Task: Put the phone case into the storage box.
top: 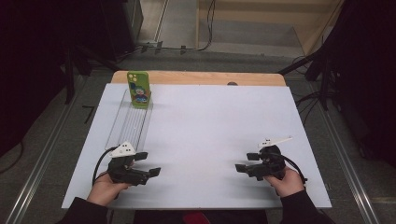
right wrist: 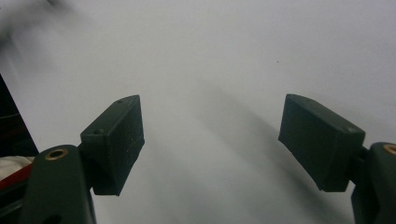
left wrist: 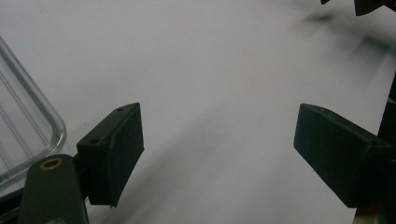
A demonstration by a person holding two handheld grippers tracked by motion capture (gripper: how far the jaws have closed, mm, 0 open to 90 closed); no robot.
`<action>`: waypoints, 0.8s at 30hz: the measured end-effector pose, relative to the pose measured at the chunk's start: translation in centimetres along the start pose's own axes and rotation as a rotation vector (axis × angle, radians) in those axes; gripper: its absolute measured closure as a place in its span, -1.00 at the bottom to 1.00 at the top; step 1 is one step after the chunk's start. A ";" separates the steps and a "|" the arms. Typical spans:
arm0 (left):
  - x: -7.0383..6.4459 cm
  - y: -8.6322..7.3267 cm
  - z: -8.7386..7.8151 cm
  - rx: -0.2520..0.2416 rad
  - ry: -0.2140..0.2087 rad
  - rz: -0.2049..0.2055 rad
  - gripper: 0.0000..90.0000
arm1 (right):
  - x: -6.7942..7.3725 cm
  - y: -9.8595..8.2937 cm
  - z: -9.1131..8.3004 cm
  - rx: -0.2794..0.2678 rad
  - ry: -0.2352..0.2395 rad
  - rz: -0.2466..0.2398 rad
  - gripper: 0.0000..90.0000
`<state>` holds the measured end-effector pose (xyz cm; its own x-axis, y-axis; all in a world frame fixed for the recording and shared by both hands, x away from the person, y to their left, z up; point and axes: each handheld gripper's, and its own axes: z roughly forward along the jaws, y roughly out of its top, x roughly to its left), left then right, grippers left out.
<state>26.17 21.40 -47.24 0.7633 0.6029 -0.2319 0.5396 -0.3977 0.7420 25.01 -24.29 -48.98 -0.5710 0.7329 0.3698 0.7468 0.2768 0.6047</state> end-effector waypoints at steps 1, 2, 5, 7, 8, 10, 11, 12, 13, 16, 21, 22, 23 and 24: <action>0.0 -0.1 -0.1 0.001 0.007 -0.004 -0.63 | 0.0 0.0 0.0 0.000 0.000 0.000 -0.55; 0.1 -0.2 -0.1 -0.002 0.009 -0.003 -0.63 | 0.0 0.0 0.0 0.000 0.002 0.000 -0.55; 0.1 -0.4 -0.3 -0.005 0.024 -0.004 -0.63 | -0.1 0.0 0.1 0.000 0.010 0.003 -0.55; 0.2 -0.5 -0.4 -0.007 0.027 -0.012 -0.63 | -0.1 0.0 0.1 0.001 0.014 0.006 -0.55; 0.2 -0.5 -0.4 -0.009 0.027 -0.014 -0.63 | -0.1 -0.1 0.1 0.002 0.014 0.007 -0.55; 0.3 -0.6 -0.4 -0.005 0.026 -0.013 -0.63 | -0.2 0.0 0.2 0.005 0.012 0.007 -0.55; 0.3 -0.6 -0.3 -0.007 0.023 -0.014 -0.63 | -0.2 -0.1 0.2 0.005 0.012 0.008 -0.55; 0.4 -0.6 -0.4 -0.003 0.021 -0.012 -0.63 | -0.1 -0.1 0.3 0.005 0.011 0.010 -0.55; 0.4 -0.6 -0.4 -0.003 0.021 -0.012 -0.63 | -0.1 -0.1 0.3 0.006 0.011 0.008 -0.55; 0.4 -0.6 -0.4 -0.006 0.020 -0.014 -0.63 | -0.1 0.0 0.3 0.007 0.010 0.005 -0.55; 0.4 -0.7 -0.4 0.000 0.020 -0.016 -0.63 | -0.1 -0.1 0.3 0.008 0.011 0.003 -0.55; 0.4 -0.7 -0.4 -0.002 0.016 -0.018 -0.63 | -0.1 -0.1 0.3 0.007 0.011 0.001 -0.55; 0.4 -0.7 -0.4 -0.002 0.016 -0.018 -0.63 | -0.1 -0.1 0.2 0.006 0.012 0.001 -0.55; 0.5 -0.7 -0.4 -0.001 0.015 -0.016 -0.63 | -0.1 -0.1 0.2 0.005 0.013 0.002 -0.55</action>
